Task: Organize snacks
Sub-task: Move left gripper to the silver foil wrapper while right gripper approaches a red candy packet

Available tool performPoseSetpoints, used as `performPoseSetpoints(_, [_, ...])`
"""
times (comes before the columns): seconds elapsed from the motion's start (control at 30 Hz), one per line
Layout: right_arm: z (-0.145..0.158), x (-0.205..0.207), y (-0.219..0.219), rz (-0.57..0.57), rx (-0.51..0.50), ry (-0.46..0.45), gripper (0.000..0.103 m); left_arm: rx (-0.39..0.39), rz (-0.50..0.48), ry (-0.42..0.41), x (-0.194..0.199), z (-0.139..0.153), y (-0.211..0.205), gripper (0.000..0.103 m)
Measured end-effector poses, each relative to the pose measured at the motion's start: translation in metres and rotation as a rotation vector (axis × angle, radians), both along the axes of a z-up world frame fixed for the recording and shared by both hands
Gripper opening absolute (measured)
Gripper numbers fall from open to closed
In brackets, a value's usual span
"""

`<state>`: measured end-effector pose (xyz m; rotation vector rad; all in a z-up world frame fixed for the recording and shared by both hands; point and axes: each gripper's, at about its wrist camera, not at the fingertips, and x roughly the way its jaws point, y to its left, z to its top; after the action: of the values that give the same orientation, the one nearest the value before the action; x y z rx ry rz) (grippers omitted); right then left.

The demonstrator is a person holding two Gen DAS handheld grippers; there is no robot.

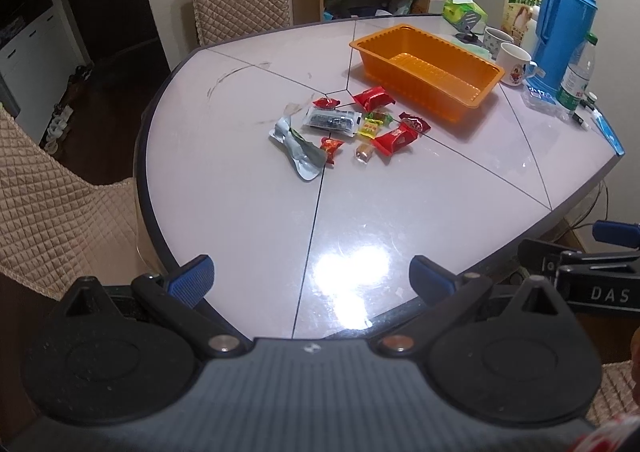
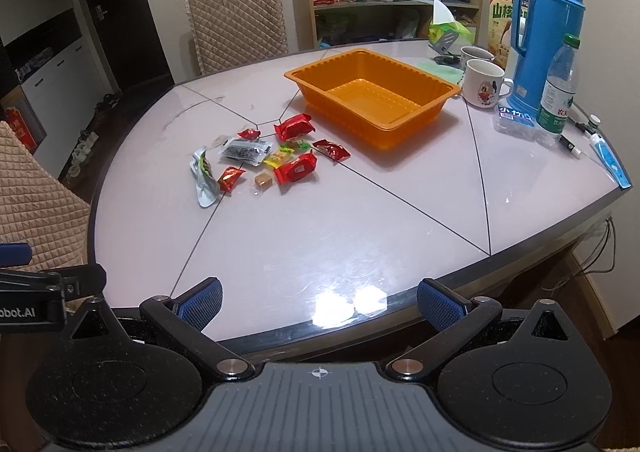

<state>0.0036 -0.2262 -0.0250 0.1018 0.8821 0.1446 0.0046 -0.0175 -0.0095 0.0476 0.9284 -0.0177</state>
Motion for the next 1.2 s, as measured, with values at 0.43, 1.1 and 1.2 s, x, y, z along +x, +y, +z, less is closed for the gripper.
performPoseSetpoints(0.43, [-0.009,0.021,-0.038,0.034,0.138,-0.076,0.103,0.001,0.076,0.012,0.02,-0.013,0.017,0.103])
performPoseSetpoints(1.1, [-0.061,0.103,-0.008,-0.201,0.311,0.067,0.103,-0.052,-0.07,0.032,0.155,-0.07,0.069,0.091])
performPoseSetpoints(1.2, [-0.064,0.115,0.004,-0.252,0.282,0.057,0.103,-0.068,-0.097,0.036,0.172,-0.077,0.077,0.085])
